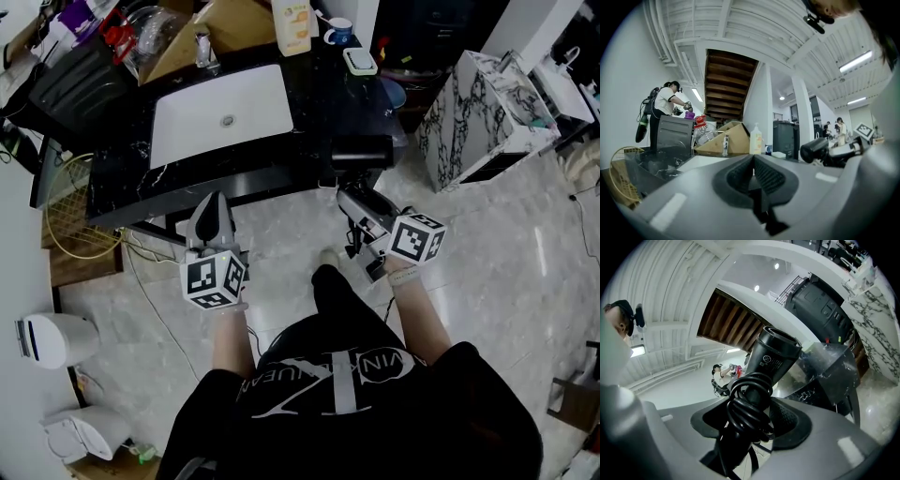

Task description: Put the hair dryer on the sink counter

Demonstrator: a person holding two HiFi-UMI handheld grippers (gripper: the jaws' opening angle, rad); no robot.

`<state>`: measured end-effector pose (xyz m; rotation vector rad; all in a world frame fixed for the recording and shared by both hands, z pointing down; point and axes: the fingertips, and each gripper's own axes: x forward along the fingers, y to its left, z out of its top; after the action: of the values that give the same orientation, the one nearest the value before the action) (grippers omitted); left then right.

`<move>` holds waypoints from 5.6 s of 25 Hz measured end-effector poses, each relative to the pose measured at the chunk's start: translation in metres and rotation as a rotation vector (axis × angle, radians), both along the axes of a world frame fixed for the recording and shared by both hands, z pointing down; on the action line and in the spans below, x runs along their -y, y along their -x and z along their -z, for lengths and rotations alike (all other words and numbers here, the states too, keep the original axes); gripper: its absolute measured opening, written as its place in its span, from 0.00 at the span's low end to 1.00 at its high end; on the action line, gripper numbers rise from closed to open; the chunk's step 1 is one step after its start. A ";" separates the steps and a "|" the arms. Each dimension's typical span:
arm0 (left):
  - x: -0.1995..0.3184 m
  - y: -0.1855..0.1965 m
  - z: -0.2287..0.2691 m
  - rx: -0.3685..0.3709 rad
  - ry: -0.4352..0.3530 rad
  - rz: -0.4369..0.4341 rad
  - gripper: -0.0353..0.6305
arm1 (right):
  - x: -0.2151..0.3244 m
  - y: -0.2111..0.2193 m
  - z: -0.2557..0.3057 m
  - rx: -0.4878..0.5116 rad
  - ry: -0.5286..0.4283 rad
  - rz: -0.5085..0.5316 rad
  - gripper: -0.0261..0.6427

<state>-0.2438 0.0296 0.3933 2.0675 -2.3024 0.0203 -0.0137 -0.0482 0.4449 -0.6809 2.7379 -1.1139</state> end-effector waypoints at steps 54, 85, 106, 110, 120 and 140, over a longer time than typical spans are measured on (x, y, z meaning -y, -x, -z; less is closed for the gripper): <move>0.348 0.032 -0.013 0.019 0.108 -0.158 0.05 | 0.308 0.120 -0.045 -0.244 0.290 0.073 0.45; 0.383 0.064 -0.016 -0.009 0.119 -0.150 0.05 | 0.364 0.171 -0.061 -0.174 0.479 0.097 0.46; 0.378 0.046 -0.018 -0.028 0.109 -0.191 0.05 | 0.345 0.155 -0.070 -0.545 0.243 0.222 0.60; 0.375 0.040 -0.019 -0.032 0.110 -0.206 0.05 | 0.342 0.150 -0.065 -0.550 0.219 0.210 0.60; 0.363 0.030 -0.014 -0.032 0.098 -0.215 0.05 | 0.331 0.136 -0.054 -0.523 0.171 0.183 0.58; 0.328 0.011 0.001 -0.012 0.067 -0.173 0.05 | 0.323 0.094 -0.010 -0.504 -0.105 0.027 0.07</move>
<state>-0.2549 -0.2979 0.3923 2.2186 -2.0795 0.0895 -0.1078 -0.3717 0.4548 -1.0326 3.1952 -0.8899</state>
